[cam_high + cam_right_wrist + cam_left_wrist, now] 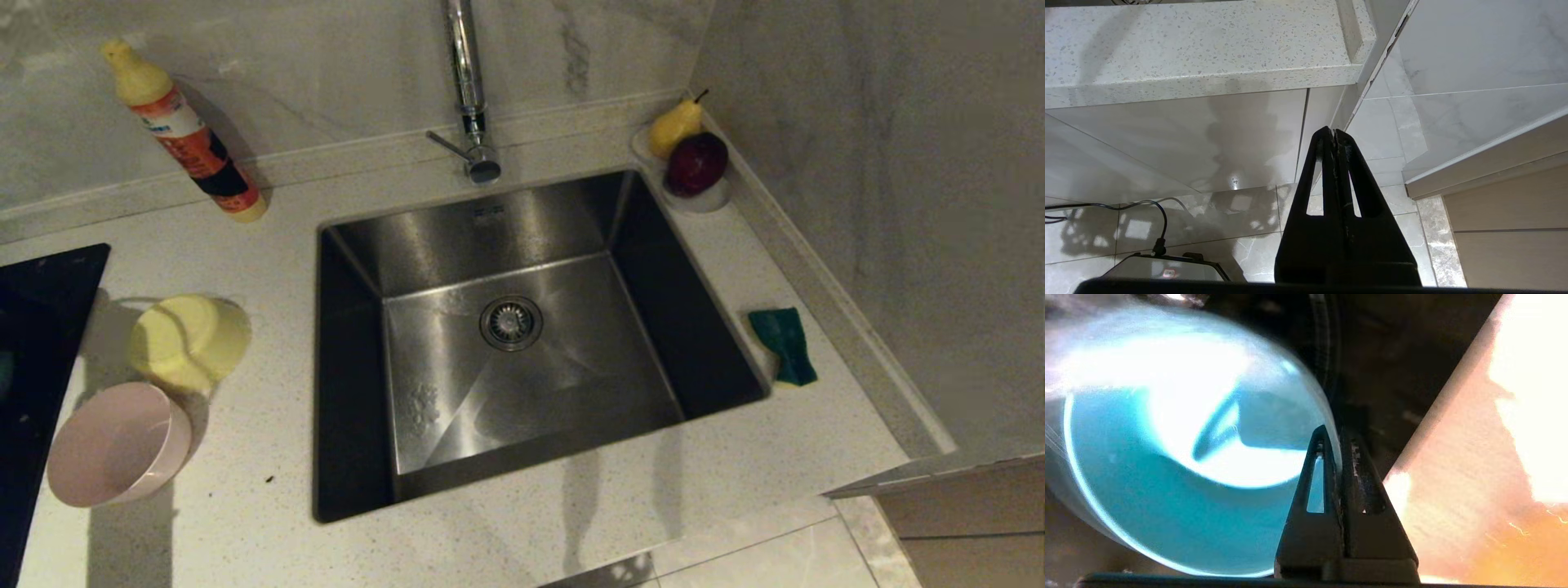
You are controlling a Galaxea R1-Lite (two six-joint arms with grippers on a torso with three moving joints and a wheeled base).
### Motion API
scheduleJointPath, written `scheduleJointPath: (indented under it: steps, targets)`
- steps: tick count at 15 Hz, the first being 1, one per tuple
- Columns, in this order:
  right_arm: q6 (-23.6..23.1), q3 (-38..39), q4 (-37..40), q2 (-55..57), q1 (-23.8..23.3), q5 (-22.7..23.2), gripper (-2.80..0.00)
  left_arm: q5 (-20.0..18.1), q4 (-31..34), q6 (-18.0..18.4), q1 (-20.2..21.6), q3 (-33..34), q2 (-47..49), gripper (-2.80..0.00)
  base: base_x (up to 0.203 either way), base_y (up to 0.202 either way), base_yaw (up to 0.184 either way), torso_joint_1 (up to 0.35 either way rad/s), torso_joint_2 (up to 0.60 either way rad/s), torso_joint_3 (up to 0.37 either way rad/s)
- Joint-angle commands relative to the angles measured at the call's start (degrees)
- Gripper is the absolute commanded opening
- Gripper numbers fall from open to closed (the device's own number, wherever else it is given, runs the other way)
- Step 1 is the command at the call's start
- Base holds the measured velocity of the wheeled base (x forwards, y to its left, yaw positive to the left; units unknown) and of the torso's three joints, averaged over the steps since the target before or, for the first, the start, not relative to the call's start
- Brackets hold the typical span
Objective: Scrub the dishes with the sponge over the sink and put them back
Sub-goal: Place the bowl on the bowl
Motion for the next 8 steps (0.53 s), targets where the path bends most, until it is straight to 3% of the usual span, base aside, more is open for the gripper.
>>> scheduleJointPath:
  steps: [1, 8]
  targets:
    - [-0.07, 0.01, -0.01, -0.10, 0.04, 0.04, -2.80, -0.41, 0.57, -0.28, 0.05, 0.14, -3.94, -2.80, 0.000, 0.000, 0.000, 0.000, 0.00, 0.000]
    - [-0.07, 0.01, -0.01, -0.10, 0.04, 0.04, -2.80, -4.14, 10.04, -0.02, -0.29, -0.53, -15.85, -2.80, 0.000, 0.000, 0.000, 0.000, 0.00, 0.000]
